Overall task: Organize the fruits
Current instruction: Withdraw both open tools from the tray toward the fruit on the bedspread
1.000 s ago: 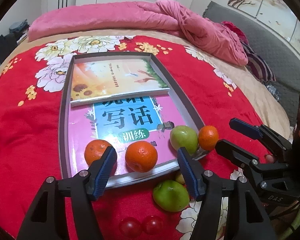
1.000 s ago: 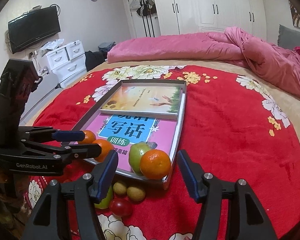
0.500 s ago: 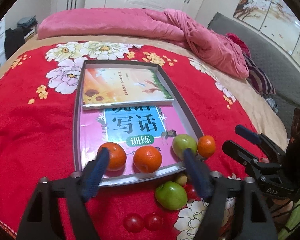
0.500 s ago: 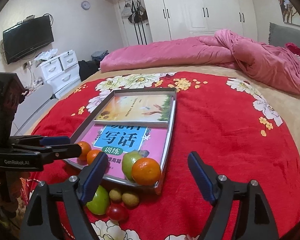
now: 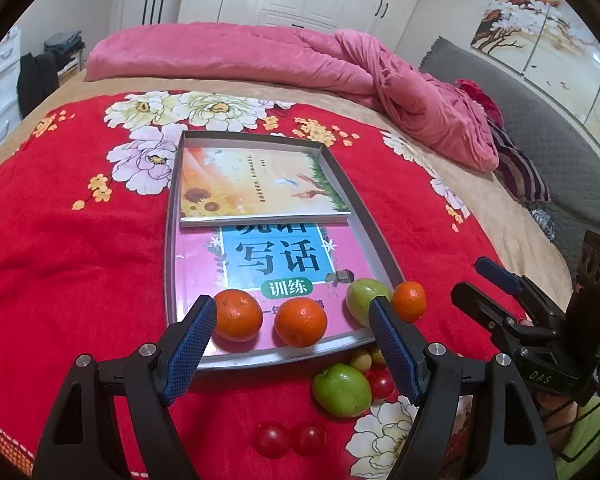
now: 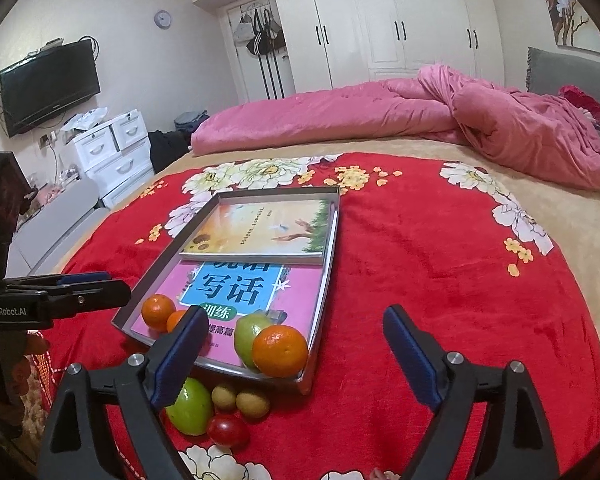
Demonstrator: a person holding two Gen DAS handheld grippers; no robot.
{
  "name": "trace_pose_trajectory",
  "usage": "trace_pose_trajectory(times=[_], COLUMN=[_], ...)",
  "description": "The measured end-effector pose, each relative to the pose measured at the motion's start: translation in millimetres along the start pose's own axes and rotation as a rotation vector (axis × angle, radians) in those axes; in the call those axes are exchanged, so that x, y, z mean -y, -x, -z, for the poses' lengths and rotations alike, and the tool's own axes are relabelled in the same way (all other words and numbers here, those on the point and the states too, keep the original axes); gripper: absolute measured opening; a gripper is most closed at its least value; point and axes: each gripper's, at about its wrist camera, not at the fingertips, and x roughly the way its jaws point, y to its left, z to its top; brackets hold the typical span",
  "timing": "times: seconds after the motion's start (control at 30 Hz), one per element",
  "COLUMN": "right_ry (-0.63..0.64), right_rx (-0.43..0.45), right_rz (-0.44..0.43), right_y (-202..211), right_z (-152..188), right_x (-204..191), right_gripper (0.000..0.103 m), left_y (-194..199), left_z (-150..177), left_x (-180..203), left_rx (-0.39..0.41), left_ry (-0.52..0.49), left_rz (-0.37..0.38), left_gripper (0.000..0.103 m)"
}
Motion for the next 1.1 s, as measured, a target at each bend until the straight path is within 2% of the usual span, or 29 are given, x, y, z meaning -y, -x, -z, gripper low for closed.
trace_pose_trajectory(times=[0.47, 1.1], right_ry=[0.045, 0.033], right_rx=[0.052, 0.018], right_rz=[-0.004, 0.005], right_y=[14.8, 27.2], right_z=[-1.4, 9.5], right_x=[-11.0, -19.4], right_gripper=[0.094, 0.094], left_y=[8.7, 12.9], left_z=[6.3, 16.3], left_x=[0.6, 15.7], left_rx=[-0.003, -0.026], left_ry=[-0.002, -0.038], left_rz=[0.012, 0.056], left_gripper=[0.080, 0.080])
